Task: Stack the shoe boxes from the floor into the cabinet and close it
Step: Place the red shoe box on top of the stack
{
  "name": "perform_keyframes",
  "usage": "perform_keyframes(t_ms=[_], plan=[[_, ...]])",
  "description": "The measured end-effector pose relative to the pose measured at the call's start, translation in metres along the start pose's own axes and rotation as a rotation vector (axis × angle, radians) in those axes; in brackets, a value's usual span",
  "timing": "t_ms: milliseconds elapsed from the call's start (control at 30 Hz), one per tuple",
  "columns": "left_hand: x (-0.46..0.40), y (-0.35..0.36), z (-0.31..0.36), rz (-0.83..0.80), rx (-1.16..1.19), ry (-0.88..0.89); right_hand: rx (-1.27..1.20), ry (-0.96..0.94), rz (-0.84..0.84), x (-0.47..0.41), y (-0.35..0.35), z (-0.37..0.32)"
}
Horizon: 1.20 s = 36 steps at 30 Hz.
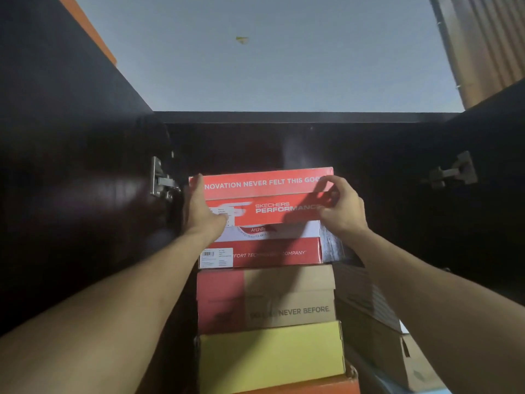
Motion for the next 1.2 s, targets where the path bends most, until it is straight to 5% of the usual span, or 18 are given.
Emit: perform_keyframes(t_ms=[433,567,767,1000,1200], plan=[[-0.039,0.027,-0.005,-0.141,0.098,-0.142,0.035,0.056,-0.139,-0.034,0.032,0.018],[-0.027,0.033,-0.041,-0.119,0.06,-0.289,0.031,0.168,-0.077,-0.023,0.04,0.047],[-0.013,0.043,-0.071,-0.258,0.154,-0.538,-0.095,0.376,-0.23,0.001,0.064,0.078],[-0.011,0.028,-0.062,0.142,0.084,-0.468,-0.038,0.297,-0.175,-0.001,0.051,0.066],[0.004,0.02,-0.043,0.217,0.033,-0.463,-0.036,0.239,-0.163,0.008,0.03,0.056]])
Point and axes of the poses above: each hand's wrist, its own x-axis away from the middle knuckle, its own y-axis out of the palm, z = x × y, the point moved 3 cm from there along -x, towards the middle knuckle, and after that the axes turned 11 degrees about z, right-handed, at the moved point
